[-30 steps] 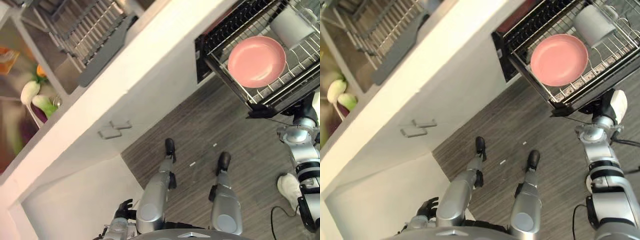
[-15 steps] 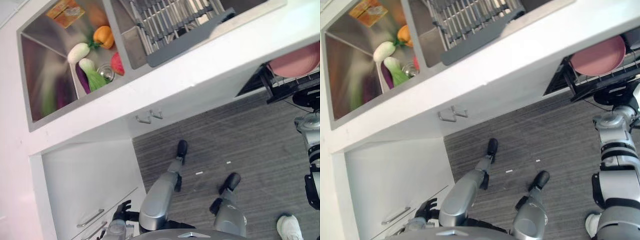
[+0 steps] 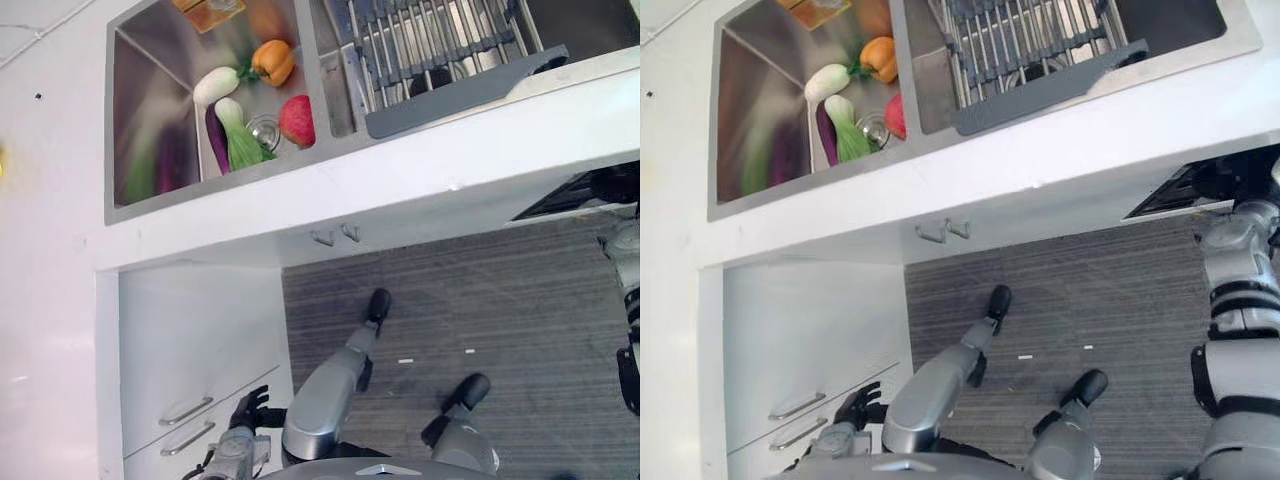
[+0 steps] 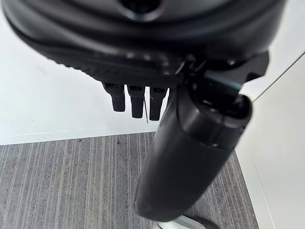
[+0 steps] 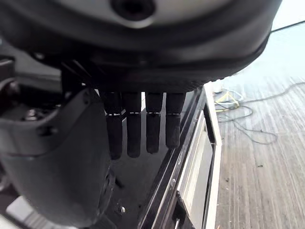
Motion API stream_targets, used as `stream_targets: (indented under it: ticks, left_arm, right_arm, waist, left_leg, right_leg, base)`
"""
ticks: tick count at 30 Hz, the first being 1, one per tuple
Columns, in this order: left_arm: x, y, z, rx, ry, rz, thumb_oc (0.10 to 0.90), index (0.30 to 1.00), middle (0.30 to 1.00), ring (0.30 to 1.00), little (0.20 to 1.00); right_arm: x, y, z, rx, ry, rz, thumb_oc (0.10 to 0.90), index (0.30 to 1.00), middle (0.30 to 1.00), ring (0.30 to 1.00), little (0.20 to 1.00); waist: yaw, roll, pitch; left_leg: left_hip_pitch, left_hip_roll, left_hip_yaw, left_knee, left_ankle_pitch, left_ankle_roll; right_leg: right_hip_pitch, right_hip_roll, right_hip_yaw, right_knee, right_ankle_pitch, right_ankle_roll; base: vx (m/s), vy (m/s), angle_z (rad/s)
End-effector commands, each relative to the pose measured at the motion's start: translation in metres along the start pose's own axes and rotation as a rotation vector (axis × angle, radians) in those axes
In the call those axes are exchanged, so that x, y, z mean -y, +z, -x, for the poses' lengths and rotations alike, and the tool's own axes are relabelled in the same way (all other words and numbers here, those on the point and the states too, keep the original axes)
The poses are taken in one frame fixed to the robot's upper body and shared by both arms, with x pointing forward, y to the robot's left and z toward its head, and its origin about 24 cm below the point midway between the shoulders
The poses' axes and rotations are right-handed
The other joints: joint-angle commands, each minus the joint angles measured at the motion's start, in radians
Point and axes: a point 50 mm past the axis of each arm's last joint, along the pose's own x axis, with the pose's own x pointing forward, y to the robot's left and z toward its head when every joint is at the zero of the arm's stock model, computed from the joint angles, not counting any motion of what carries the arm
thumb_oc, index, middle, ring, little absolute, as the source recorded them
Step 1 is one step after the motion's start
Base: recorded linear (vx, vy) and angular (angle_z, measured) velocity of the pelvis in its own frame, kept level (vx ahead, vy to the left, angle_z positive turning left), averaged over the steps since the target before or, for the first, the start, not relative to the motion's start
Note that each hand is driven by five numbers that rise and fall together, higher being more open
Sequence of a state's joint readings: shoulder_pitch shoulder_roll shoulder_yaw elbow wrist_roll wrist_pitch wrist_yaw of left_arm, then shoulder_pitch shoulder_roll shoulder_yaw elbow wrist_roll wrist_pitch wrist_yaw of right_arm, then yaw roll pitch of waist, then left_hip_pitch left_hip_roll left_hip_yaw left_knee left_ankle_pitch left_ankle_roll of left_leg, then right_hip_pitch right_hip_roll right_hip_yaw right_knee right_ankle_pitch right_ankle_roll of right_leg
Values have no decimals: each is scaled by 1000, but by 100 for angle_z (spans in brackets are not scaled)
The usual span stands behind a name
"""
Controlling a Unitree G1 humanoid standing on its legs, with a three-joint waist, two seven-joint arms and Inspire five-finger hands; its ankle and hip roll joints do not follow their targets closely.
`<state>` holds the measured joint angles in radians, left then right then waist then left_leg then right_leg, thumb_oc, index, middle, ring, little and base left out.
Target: Place the dishes in the dishwasher.
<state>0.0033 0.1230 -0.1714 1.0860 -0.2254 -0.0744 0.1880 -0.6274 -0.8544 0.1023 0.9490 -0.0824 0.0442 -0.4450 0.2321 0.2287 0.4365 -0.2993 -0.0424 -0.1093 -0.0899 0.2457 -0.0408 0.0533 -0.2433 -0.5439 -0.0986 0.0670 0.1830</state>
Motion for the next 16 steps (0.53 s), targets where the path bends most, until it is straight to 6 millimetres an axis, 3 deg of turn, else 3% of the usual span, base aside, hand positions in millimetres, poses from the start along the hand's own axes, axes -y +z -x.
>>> stream_targets:
  ticks: [1, 4, 9, 10, 11, 13, 14, 15, 16]
  left_arm:
    - [-27, -19, -1, -102, 82, -75, 800, 900, 900, 900, 900]
    - [-35, -25, 0, -145, 114, -36, 800, 900, 900, 900, 900]
    - [-35, -25, 0, -146, 114, -36, 800, 900, 900, 900, 900]
    - [-46, -28, 0, -180, 149, -12, 800, 900, 900, 900, 900]
    - [-56, -31, 1, -190, 181, -6, 800, 900, 900, 900, 900]
    - [-59, -31, 1, -195, 191, -2, 800, 900, 900, 900, 900]
    - [-59, -32, 2, -196, 192, -3, 800, 900, 900, 900, 900]
    - [-61, -34, 2, -202, 192, -25, 800, 900, 900, 900, 900]
    - [-61, -34, 2, -203, 190, -40, 800, 900, 900, 900, 900]
  right_arm:
    - [-18, 0, 17, 60, 28, -154, 800, 900, 900, 900, 900]
    - [-68, -74, 76, -209, 201, -244, 800, 900, 900, 900, 900]
    - [-68, -74, 76, -210, 201, -244, 800, 900, 900, 900, 900]
    - [-116, -164, 191, -590, 491, -136, 800, 900, 900, 900, 900]
    - [-118, -212, 270, -866, 633, -38, 800, 900, 900, 900, 900]
    - [-113, -226, 301, -994, 670, -41, 800, 900, 900, 900, 900]
    - [-113, -226, 301, -995, 670, -41, 800, 900, 900, 900, 900]
    - [-107, -237, 327, -1065, 725, 6, 800, 900, 900, 900, 900]
    - [-104, -240, 331, -1077, 734, 15, 800, 900, 900, 900, 900]
  waist:
    - [17, -71, -145]
    - [-17, -110, -175]
    - [-16, -111, -177]
    - [-53, -162, -214]
    - [-73, -195, -247]
    - [-81, -205, -266]
    - [-81, -206, -267]
    - [-93, -211, -282]
    - [-97, -213, -289]
  left_leg:
    - [33, 113, 54, 3, -37, -148]
    - [55, 119, 65, 3, -48, -139]
    - [52, 119, 65, 3, -47, -138]
    - [101, 139, 78, 3, -72, -136]
    - [132, 148, 91, 3, -82, -130]
    - [147, 153, 96, 3, -88, -129]
    - [148, 153, 96, 3, -88, -129]
    - [161, 154, 97, 3, -94, -127]
    - [166, 154, 98, 3, -96, -127]
  right_leg:
    - [-71, -108, 62, 88, 17, 46]
    - [-47, -98, 61, 78, 16, 44]
    - [-49, -99, 61, 78, 17, 44]
    - [-10, -79, 62, 69, 0, 43]
    - [7, -64, 80, 57, -2, 43]
    - [22, -57, 84, 49, -5, 42]
    - [23, -57, 84, 48, -5, 42]
    - [39, -53, 83, 41, -7, 40]
    - [43, -51, 83, 38, -8, 40]
  base:
    - [69, -2, 10]
    - [69, -14, 8]
    - [35, -19, -6]
    - [255, -127, 5]
    - [288, -133, 25]
    - [108, -38, 32]
    - [87, -16, -11]
    - [84, -6, -36]
    - [124, -7, -18]
